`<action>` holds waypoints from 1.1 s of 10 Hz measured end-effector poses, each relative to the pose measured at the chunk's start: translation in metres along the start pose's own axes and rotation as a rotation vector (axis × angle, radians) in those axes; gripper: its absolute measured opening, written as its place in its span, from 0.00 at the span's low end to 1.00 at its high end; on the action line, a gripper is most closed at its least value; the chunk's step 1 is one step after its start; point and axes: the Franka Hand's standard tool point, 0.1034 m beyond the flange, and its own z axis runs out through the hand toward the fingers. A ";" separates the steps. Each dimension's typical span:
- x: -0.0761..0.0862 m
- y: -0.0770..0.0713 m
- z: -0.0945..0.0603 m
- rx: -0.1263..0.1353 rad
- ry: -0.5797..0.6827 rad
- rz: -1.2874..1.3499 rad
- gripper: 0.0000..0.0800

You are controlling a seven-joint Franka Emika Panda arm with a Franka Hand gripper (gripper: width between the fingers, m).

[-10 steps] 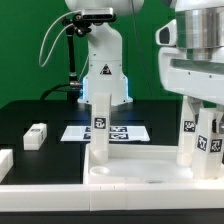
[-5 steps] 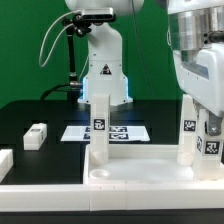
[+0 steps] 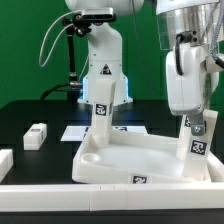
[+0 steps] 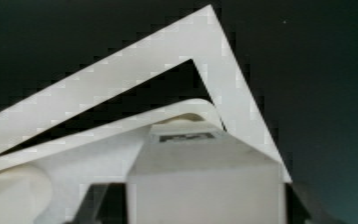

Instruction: Assemble desk

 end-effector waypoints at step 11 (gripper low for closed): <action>0.023 -0.032 -0.063 0.062 -0.040 -0.205 0.81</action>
Offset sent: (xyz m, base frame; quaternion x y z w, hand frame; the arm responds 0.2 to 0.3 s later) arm 0.0000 0.0000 0.0000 0.0000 0.0000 0.0000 1.0000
